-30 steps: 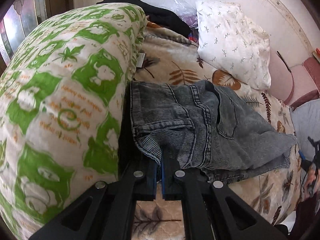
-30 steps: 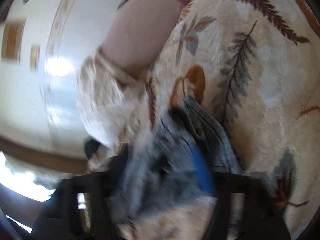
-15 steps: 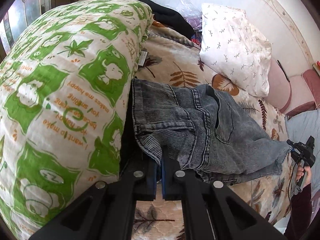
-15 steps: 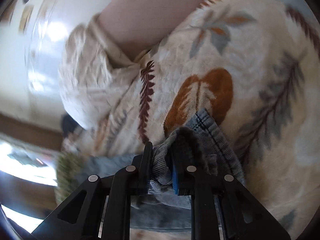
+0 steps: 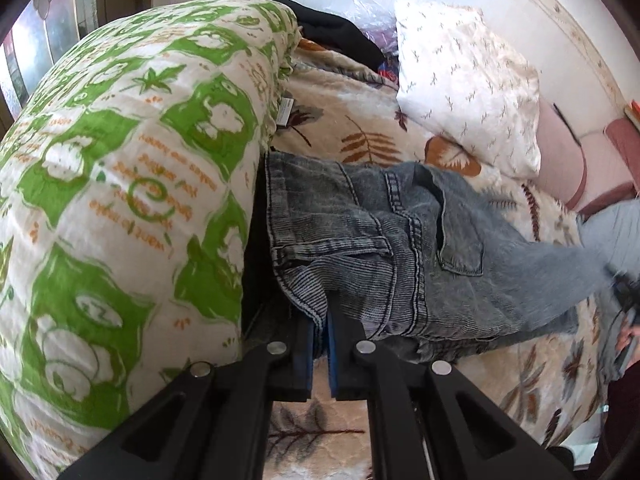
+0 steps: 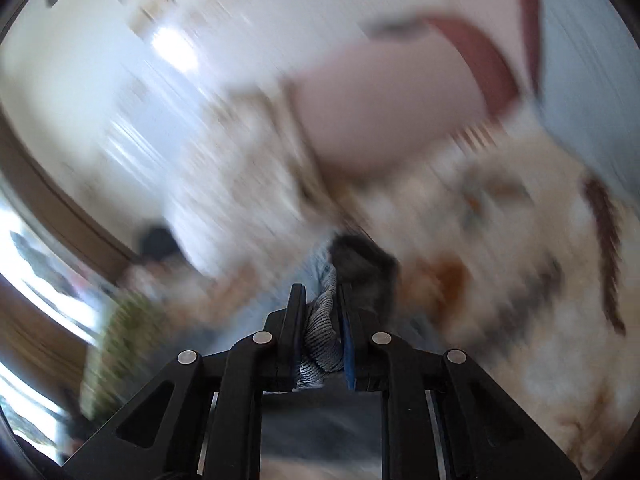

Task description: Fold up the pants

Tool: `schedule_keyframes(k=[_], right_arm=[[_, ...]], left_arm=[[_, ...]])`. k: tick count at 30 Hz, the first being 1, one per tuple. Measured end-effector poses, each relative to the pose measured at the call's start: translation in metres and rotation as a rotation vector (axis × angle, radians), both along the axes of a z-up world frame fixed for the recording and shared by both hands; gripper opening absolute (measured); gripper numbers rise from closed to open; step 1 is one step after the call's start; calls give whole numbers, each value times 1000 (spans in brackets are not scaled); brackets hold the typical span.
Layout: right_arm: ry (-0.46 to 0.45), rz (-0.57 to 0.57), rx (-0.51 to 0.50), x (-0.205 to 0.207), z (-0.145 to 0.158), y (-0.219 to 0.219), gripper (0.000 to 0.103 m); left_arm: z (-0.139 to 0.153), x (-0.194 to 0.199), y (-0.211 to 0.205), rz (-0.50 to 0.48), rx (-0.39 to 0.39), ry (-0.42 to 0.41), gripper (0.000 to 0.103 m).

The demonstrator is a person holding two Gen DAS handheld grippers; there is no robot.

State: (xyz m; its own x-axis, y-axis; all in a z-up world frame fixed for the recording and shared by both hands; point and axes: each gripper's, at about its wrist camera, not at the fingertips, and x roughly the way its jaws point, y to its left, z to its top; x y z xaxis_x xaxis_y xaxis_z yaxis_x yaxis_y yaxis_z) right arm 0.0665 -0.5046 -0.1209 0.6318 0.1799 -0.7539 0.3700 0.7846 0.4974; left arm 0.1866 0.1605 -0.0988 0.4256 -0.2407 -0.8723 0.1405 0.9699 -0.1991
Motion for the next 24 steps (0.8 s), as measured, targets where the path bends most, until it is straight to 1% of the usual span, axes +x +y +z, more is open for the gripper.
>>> schedule_keyframes(k=[1, 2, 3, 4, 5, 7, 9, 10, 11, 12, 13, 14, 15, 16, 17, 18, 19, 20, 21, 22, 24], right_arm=[[70, -9, 8, -7, -24, -2, 15], [141, -19, 31, -19, -55, -4, 15], [158, -26, 53, -30, -71, -5, 15], [150, -31, 76, -39, -79, -5, 15], [123, -43, 96, -47, -84, -5, 15], [74, -59, 121, -58, -82, -6, 15], [66, -60, 140, -61, -81, -6, 16], [80, -59, 147, -61, -81, -5, 18], [111, -62, 137, -61, -80, -4, 21], [135, -62, 132, -59, -81, -5, 32], [156, -64, 137, -60, -82, -5, 38], [148, -65, 163, -65, -78, -6, 40], [138, -78, 166, -71, -72, -8, 41], [118, -92, 159, -76, -66, -10, 42], [90, -102, 147, -83, -57, -12, 43], [72, -102, 147, -86, -50, -13, 43], [64, -104, 157, -89, -47, -15, 43], [51, -118, 194, -90, -44, -15, 44], [30, -119, 220, -89, -43, -14, 44], [-16, -118, 258, -89, -39, -12, 44], [-89, -123, 312, -85, -34, -6, 45]], left_arm=[[0, -1, -1, -5, 11, 2, 9], [1, -1, -1, -7, 18, 5, 9], [2, 0, -1, -6, 17, 10, 9], [3, 1, -1, -4, 16, 17, 9], [4, 1, 0, 0, 14, 25, 9], [6, 2, 3, 13, 8, 33, 9], [8, 3, 4, 30, 10, 43, 10], [8, 3, 5, 43, 12, 52, 10], [9, 3, 4, 56, 21, 63, 12], [11, 2, 3, 62, 36, 64, 13], [16, -2, 1, 63, 73, 52, 17], [22, -7, -2, 60, 122, 36, 20], [29, -13, -6, 63, 194, 11, 22], [38, -20, -8, 64, 261, -30, 23], [50, -29, -12, 54, 311, -82, 27], [62, -36, -17, 48, 358, -134, 32], [75, -44, -23, 44, 392, -187, 47], [88, -49, -32, 35, 396, -237, 60], [99, -52, -41, 15, 375, -277, 64], [109, -54, -53, -12, 344, -309, 65], [123, -52, -83, -82, 280, -345, 67]])
